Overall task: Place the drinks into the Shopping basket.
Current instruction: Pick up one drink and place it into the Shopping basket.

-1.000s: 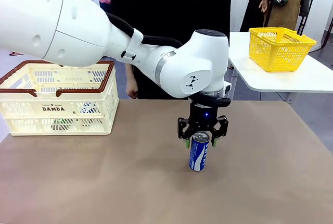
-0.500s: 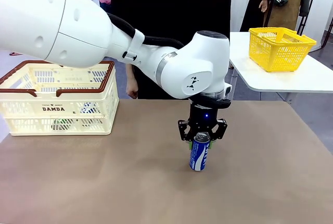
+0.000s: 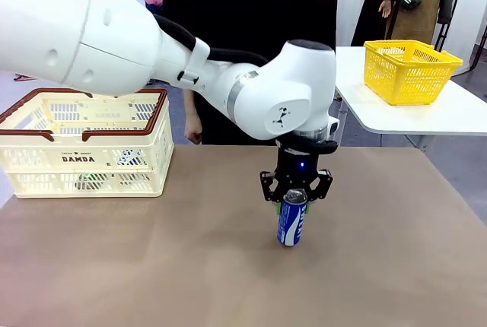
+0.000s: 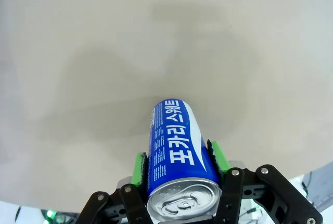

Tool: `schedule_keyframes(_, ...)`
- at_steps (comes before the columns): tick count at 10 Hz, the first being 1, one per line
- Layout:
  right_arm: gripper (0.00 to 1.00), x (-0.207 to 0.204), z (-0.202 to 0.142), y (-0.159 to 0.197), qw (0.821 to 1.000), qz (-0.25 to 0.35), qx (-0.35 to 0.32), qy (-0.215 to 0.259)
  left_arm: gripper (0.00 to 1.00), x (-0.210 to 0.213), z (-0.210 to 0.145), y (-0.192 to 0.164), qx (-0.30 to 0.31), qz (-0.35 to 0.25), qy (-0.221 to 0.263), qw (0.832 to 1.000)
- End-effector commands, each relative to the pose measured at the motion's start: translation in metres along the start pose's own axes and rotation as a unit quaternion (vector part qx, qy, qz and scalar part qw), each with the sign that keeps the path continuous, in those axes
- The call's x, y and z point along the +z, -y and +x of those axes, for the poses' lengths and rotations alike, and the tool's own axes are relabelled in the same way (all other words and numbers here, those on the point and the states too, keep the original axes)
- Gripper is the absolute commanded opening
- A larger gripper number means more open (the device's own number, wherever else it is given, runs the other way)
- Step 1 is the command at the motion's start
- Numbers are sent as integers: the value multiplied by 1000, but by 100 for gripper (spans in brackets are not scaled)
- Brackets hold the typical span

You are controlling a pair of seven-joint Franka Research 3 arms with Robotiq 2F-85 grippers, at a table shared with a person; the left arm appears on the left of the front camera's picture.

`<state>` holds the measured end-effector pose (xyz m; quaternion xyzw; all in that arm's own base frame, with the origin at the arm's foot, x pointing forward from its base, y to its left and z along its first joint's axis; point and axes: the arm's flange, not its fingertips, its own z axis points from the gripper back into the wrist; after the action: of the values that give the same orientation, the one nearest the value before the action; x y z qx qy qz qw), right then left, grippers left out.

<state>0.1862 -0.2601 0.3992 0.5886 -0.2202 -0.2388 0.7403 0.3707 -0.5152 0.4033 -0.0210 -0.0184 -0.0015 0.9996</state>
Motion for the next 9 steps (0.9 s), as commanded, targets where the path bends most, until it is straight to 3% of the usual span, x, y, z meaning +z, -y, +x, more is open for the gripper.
schedule_keyframes(1,100,0,0,-2,1000,3,5,1,0,78,-19,-31,-23,-6,-2,1000)
schedule_keyframes(2,100,0,0,-2,1000,3,5,1,0,122,-33,-45,-50,-15,11,999)
schedule_keyframes(4,100,0,0,-2,1000,3,5,1,0,162,-39,-62,-94,-22,28,995)
schedule_keyframes(5,100,0,0,-2,1000,3,5,1,0,165,-38,-71,-124,-6,18,992)
schedule_keyframes(7,100,0,0,-2,1000,3,5,1,0,166,-46,-80,-79,-28,25,996)
schedule_keyframes(9,100,0,0,-2,1000,3,5,1,0,184,-43,-68,-107,-7,34,994)
